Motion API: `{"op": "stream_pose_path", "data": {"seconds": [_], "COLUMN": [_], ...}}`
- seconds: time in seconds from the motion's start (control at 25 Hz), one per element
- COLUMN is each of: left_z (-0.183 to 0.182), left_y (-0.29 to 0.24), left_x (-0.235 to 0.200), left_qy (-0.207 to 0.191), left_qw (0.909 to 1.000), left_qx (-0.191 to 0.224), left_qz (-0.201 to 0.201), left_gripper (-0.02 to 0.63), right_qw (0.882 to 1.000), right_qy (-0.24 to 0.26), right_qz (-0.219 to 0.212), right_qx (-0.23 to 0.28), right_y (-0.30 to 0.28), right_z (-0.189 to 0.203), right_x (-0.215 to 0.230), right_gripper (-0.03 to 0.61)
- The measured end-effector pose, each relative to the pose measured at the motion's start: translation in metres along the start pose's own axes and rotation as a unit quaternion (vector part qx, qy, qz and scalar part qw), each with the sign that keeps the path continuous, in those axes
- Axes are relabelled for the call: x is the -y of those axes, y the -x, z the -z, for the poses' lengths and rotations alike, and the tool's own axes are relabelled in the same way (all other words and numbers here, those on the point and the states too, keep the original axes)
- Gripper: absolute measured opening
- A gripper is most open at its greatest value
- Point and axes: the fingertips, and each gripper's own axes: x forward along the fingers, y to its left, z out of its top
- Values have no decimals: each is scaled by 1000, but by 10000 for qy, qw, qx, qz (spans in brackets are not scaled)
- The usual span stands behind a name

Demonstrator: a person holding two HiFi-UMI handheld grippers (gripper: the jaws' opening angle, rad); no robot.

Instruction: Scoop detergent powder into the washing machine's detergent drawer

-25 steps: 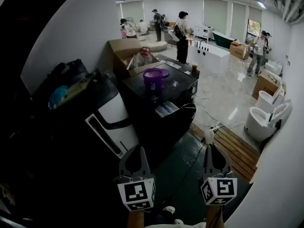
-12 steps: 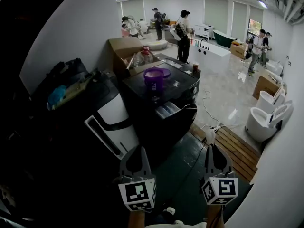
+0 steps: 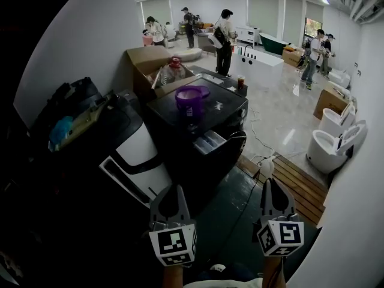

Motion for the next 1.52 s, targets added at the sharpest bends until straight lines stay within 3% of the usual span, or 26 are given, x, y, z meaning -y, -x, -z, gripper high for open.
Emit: {"op": "stream_pose_path", "data": {"seconds": [0.52, 1.0, 1.52], "left_z": [11, -10, -1], "left_y": [-73, -191, -262], "left_x": [10, 39, 53], "left_qy": [-60, -24, 105], "left_qw": [9997, 9984, 9922], "left_qx": [-183, -200, -443], "left_qz": [139, -532, -1158], "left_gripper": [9, 9, 9], "right_qw": [9998, 9976, 9880], "right_qy": [-35, 49, -91], "right_qz": [77, -682, -1517], "right_qx": [-198, -143, -277], "right_y": [-67, -209, -305], "right_z": [16, 2, 12], "right_x": [28, 86, 103], "right_gripper": [20, 20, 20]}}
